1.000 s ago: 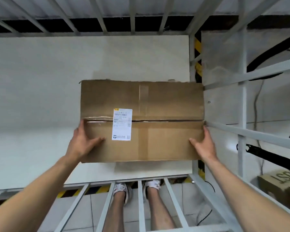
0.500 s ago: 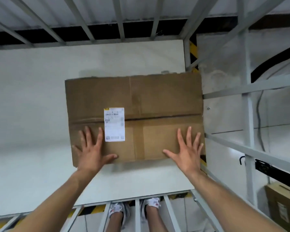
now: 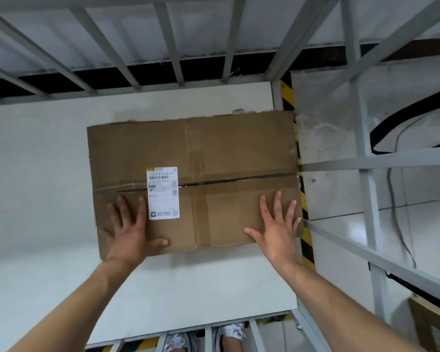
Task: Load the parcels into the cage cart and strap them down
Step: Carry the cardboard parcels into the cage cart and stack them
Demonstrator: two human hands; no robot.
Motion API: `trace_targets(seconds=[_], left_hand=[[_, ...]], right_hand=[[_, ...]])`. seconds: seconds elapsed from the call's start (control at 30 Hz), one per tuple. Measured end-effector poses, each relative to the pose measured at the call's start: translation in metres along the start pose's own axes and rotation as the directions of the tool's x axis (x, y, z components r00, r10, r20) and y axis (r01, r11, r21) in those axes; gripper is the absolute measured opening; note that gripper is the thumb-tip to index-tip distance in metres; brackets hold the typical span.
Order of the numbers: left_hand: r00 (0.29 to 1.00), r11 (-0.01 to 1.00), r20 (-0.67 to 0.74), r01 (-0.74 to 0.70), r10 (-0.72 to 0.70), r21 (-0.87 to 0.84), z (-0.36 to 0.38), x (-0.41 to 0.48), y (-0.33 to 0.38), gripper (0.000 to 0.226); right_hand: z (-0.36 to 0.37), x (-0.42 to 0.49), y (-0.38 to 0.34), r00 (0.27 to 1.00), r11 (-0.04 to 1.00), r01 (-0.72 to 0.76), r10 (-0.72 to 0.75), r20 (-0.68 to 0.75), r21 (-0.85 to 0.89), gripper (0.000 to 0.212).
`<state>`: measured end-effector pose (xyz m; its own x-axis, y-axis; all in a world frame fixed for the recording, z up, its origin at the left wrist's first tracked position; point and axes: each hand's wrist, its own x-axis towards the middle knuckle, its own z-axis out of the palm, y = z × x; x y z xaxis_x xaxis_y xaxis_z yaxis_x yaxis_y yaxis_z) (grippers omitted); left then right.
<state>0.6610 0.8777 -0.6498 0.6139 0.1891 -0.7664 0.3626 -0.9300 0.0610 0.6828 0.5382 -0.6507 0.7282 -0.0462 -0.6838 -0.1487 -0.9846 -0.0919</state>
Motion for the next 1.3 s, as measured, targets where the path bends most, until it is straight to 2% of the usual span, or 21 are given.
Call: trace_targets(seconds=[0.13,0.27,0.37,0.47,0.57,0.73,0.87,0.97,1.1,1.2,1.3], left_hand=[[0.997,0.998,0.052,0.057,-0.057,0.0,0.017,-0.021,0.003,0.132],[0.996,0.999,0.076,0.035,-0.034,-0.008,-0.002,-0.003,0.011,0.133],[0.999,1.0,0.026,-0.028,0.028,0.004,-0.035,0.033,0.016,0.134],[0.998,0.998,-0.047,-0.028,0.031,0.063,-0.08,0.078,0.036,0.133],[0.997,0.998,-0.071,-0.028,0.032,0.047,-0.106,0.106,0.051,0.126],[0.995,0.999,-0.092,-0.04,0.043,0.033,-0.103,0.111,0.045,0.123],[0.984,0.995,-0.158,-0.079,0.088,0.061,-0.111,0.114,0.037,0.106],[0.961,0.973,-0.159,-0.215,0.227,0.088,-0.132,0.092,0.048,0.079],[0.962,0.966,-0.125,-0.253,0.245,-0.055,-0.16,0.039,0.067,0.083],[0.968,0.969,-0.049,-0.246,0.245,-0.018,-0.187,-0.02,0.089,0.078],[0.95,0.951,-0.053,-0.308,0.307,-0.009,-0.218,-0.094,0.117,0.076]], right_hand=[[-0.001,-0.002,0.006,0.999,0.999,0.019,-0.016,0.047,-0.049,0.095],[-0.01,0.008,0.003,0.999,1.0,0.001,-0.002,0.04,0.023,0.096],[-0.029,0.029,-0.006,1.0,0.994,-0.018,0.018,0.002,0.107,0.094],[-0.069,0.079,-0.022,0.999,0.992,-0.032,0.036,-0.033,0.125,0.095],[-0.106,0.121,-0.032,0.999,0.985,-0.038,0.04,-0.012,0.17,0.087],[-0.103,0.119,-0.031,1.0,0.991,-0.018,0.019,-0.013,0.136,0.083],[-0.131,0.108,-0.035,0.998,0.972,-0.044,0.032,0.055,0.233,0.073],[-0.153,0.087,-0.032,1.0,0.963,-0.021,0.026,-0.016,0.268,0.066],[-0.178,0.036,-0.027,0.995,0.948,-0.024,0.052,-0.08,0.316,0.069],[-0.199,-0.016,-0.04,0.997,0.91,-0.036,0.061,-0.046,0.413,0.069],[-0.222,-0.084,-0.058,0.999,0.91,-0.019,0.036,-0.033,0.413,0.069]])
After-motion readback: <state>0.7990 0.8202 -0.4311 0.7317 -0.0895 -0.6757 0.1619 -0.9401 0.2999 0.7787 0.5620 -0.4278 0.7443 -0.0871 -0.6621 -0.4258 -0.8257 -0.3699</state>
